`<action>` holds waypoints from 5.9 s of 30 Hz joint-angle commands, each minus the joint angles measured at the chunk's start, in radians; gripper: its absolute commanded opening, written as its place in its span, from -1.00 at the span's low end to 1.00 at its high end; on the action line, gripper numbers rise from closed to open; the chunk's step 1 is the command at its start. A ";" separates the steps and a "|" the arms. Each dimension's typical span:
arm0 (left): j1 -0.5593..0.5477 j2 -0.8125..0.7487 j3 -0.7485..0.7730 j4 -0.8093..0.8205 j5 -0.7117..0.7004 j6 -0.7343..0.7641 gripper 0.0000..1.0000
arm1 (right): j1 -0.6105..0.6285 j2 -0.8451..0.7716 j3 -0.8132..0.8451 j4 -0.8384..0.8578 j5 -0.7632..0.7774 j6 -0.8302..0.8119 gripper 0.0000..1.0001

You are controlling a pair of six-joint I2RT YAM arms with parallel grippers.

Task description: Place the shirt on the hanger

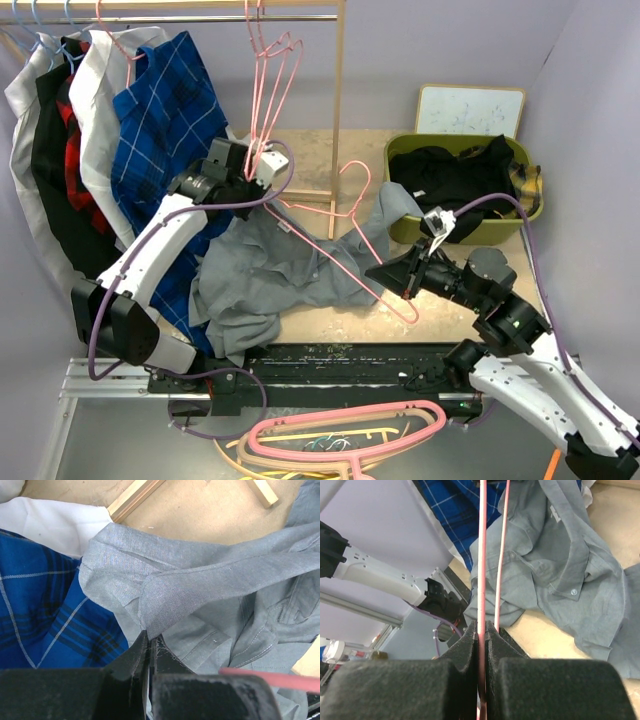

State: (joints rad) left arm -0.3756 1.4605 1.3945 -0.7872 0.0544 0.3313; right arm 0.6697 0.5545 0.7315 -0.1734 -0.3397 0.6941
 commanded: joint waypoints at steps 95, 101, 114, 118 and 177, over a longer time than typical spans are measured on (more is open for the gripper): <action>0.059 -0.259 -0.033 -0.250 0.402 0.148 1.00 | 0.382 0.813 -0.268 1.395 0.373 -0.129 -1.00; 0.194 -0.284 0.032 -0.258 0.482 0.252 1.00 | 0.380 0.821 -0.323 1.471 0.364 -0.209 -1.00; 0.206 -0.098 0.167 -0.482 0.838 0.700 0.92 | 0.373 0.918 -0.392 1.656 0.362 -0.306 -1.00; 0.205 -0.056 0.198 -0.516 0.878 0.821 0.89 | 0.373 0.962 -0.390 1.723 0.345 -0.303 -1.00; 0.155 -0.124 0.299 -0.394 0.914 0.451 -1.00 | 0.373 0.249 -0.649 1.437 0.579 -0.248 1.00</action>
State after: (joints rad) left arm -0.2184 1.3735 1.6272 -1.2419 0.9466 0.9569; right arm 1.0401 1.0256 0.1238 1.4620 0.1806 0.4381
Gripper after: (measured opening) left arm 0.048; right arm 0.998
